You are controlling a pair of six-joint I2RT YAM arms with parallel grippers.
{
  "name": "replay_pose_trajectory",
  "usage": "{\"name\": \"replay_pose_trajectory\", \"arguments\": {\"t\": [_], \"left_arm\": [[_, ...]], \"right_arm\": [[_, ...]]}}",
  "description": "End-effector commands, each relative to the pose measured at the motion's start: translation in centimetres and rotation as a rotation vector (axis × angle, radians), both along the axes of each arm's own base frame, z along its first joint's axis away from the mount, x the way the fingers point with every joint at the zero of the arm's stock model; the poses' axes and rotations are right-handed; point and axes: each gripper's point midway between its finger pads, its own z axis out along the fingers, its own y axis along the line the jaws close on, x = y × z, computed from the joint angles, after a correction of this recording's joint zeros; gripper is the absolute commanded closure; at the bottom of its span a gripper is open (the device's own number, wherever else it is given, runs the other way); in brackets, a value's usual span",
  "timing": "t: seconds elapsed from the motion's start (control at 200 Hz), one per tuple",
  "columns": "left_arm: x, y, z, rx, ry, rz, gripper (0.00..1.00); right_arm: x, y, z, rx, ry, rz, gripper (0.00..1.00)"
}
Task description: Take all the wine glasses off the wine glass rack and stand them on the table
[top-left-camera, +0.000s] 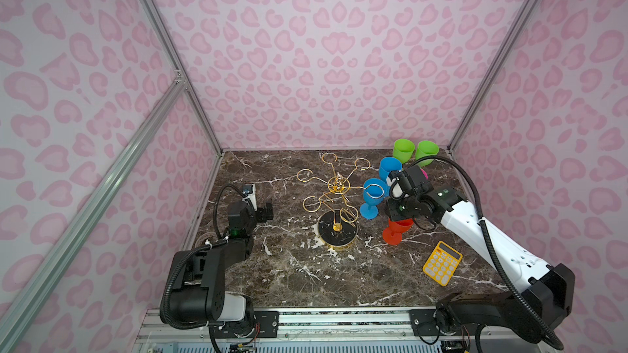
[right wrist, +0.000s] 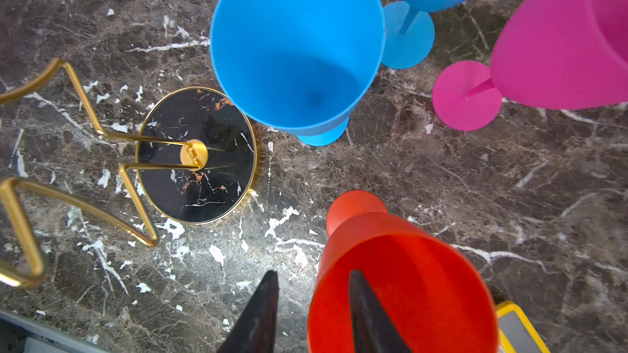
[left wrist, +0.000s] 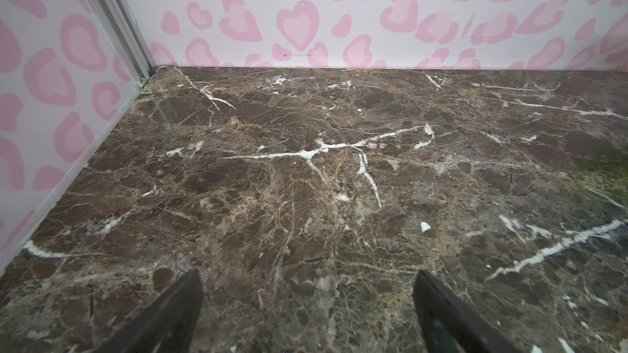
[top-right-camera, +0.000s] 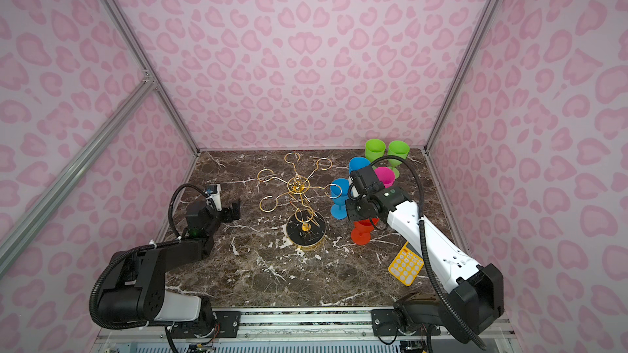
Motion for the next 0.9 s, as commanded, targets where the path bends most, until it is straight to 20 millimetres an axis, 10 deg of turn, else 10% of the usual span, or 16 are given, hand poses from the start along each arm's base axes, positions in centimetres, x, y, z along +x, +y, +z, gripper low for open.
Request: {"name": "replay_pose_trajectory", "arguments": {"t": [0.0, 0.145, 0.22, 0.59, 0.895], "left_arm": [[0.6, 0.0, 1.3, 0.004, -0.054, -0.003, 0.03], [0.6, 0.0, 1.3, 0.004, -0.054, -0.003, 0.02], [0.6, 0.0, 1.4, 0.004, -0.056, -0.004, 0.02], [0.6, 0.0, 1.3, 0.004, -0.054, -0.004, 0.02], [0.7, 0.1, 1.3, 0.003, -0.054, -0.001, 0.02]], "right_arm": [[-0.2, -0.7, 2.3, -0.001, -0.057, -0.012, 0.57], [0.4, -3.9, 7.8, -0.009, -0.284, -0.112, 0.39], [0.8, -6.6, 9.4, 0.018, -0.350, -0.188, 0.02], [3.3, -18.3, 5.5, -0.007, -0.609, -0.547, 0.02], [1.8, -20.5, 1.6, -0.079, -0.614, -0.659, 0.02]]}}
